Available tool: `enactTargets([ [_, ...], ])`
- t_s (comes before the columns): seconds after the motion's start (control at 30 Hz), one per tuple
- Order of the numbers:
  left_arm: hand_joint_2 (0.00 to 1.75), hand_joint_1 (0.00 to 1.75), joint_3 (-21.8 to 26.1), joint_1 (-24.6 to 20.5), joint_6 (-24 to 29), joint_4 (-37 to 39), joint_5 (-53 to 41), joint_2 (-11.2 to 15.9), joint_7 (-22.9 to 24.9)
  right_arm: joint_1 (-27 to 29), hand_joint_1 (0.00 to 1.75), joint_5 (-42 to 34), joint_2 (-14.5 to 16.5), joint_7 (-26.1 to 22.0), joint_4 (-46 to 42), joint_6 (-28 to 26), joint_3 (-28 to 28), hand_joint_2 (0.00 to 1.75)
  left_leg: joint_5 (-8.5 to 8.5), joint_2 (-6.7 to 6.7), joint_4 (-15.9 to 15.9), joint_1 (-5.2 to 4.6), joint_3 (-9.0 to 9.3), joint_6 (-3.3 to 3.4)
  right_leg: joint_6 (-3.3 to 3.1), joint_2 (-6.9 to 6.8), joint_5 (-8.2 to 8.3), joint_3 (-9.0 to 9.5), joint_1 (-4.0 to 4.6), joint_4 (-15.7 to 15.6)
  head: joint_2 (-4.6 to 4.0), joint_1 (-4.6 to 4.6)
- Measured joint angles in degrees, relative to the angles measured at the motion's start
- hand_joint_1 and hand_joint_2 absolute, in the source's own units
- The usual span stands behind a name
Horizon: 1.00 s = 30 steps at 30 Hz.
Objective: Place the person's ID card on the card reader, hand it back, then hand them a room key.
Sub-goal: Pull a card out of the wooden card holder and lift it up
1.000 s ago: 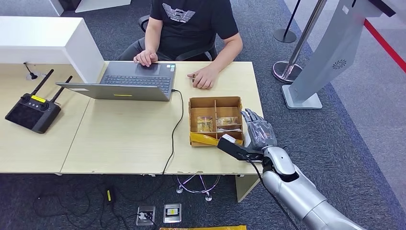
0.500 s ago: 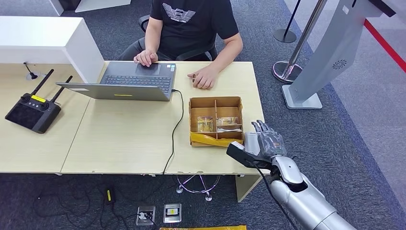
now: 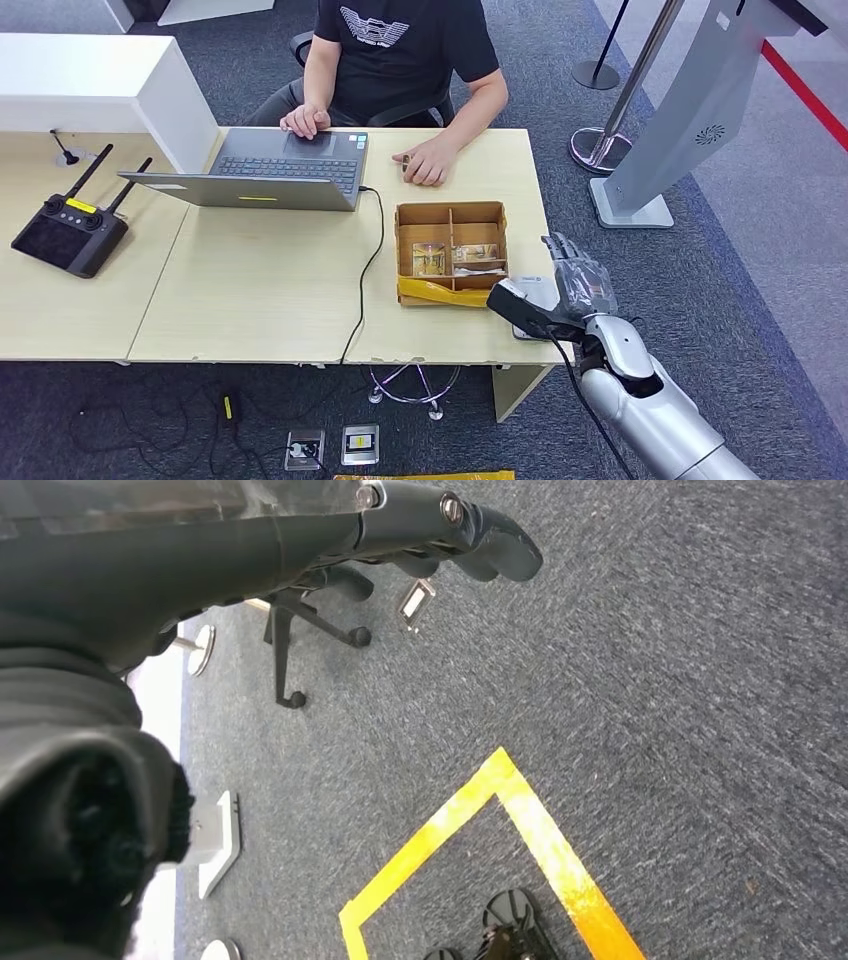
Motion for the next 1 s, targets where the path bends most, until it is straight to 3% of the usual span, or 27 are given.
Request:
enactTargets([
  [0.57, 0.0, 0.0, 0.0, 0.0, -2.0, 0.0, -0.3, 0.9, -0.6, 1.6, 0.0, 1.2, 0.1, 0.6, -4.7, 3.4, -3.1, 1.75, 0.0, 0.0, 0.0, 0.01, -0.01, 0.0, 0.0, -0.01, 0.0, 0.01, 0.01, 0.0, 0.0, 0.0],
  [1.0, 0.0, 0.0, -0.2, 0.0, -4.4, 0.0, -1.3, 1.9, -1.3, 1.7, 0.0, 1.0, 2.7, -1.9, -4.5, 2.5, -2.7, 1.75, 0.0, -0.01, 0.0, 0.02, -0.02, 0.0, 0.0, -0.01, 0.0, 0.02, 0.02, 0.0, 0.0, 0.0],
])
